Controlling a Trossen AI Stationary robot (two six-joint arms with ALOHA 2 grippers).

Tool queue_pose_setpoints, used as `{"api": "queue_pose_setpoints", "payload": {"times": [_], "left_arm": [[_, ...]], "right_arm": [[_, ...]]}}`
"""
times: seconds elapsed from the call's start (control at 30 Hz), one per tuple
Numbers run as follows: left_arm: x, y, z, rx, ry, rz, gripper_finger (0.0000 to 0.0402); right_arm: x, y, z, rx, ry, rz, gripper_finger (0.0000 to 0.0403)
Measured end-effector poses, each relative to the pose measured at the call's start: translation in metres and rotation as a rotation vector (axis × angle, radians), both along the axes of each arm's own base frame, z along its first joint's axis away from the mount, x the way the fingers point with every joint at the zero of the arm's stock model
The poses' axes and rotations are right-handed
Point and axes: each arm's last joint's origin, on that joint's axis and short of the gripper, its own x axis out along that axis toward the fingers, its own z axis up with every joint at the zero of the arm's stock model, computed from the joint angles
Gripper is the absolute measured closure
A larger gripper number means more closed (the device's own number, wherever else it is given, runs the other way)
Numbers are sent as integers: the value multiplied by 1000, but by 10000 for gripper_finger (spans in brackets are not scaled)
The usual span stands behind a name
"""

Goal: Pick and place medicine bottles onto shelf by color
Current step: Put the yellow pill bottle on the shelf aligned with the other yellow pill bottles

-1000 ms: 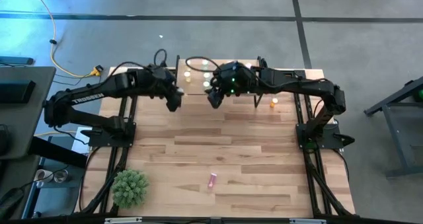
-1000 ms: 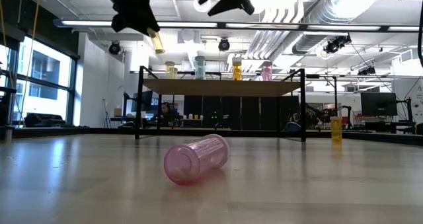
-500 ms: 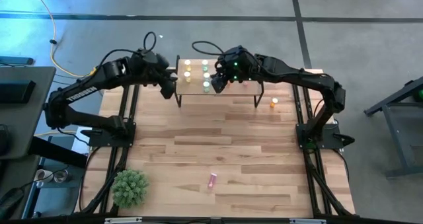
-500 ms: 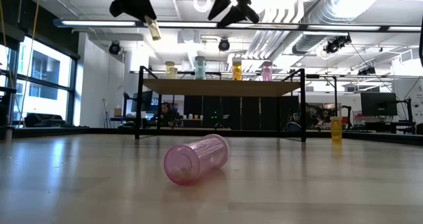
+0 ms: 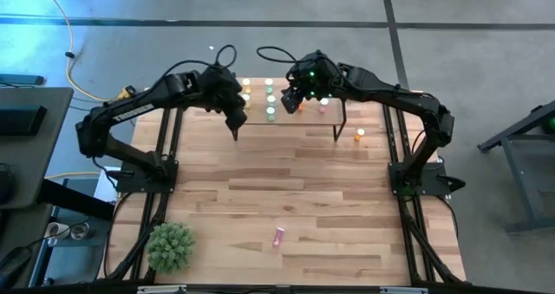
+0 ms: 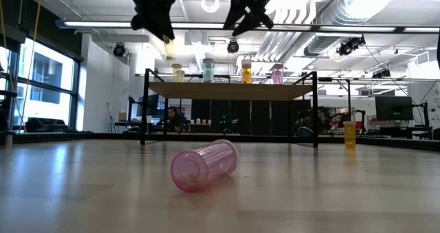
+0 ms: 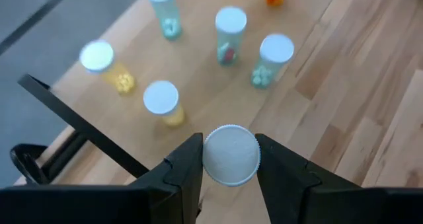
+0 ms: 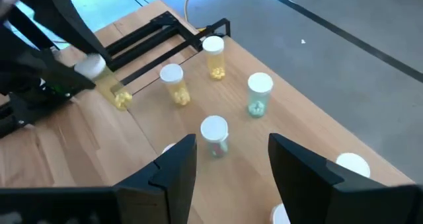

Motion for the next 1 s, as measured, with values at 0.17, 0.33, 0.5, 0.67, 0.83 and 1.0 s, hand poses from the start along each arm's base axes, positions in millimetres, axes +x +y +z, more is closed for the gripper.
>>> {"api": "queue_pose_setpoints", "payload": {"times": [0.17,0.33,0.5,0.67,0.83,1.0], "left_arm": [[7,5,-11,-33,41,8,284],[16,11,-22,-55,80,12,284],[25,16,-35,-72,123,17,284],[31,20,-43,-83,151,20,284],[32,22,-44,-68,161,26,284],[32,22,-45,-68,162,25,284]], "right_arm": [[-1,-2,-1,-2,8,-3,224],[-3,-7,0,-2,5,-18,224],[-5,-11,0,0,3,-32,224],[-5,-12,0,-1,-1,-35,224],[-5,-12,0,-1,-1,-35,224],[-5,-12,0,-1,0,-35,224]]}}
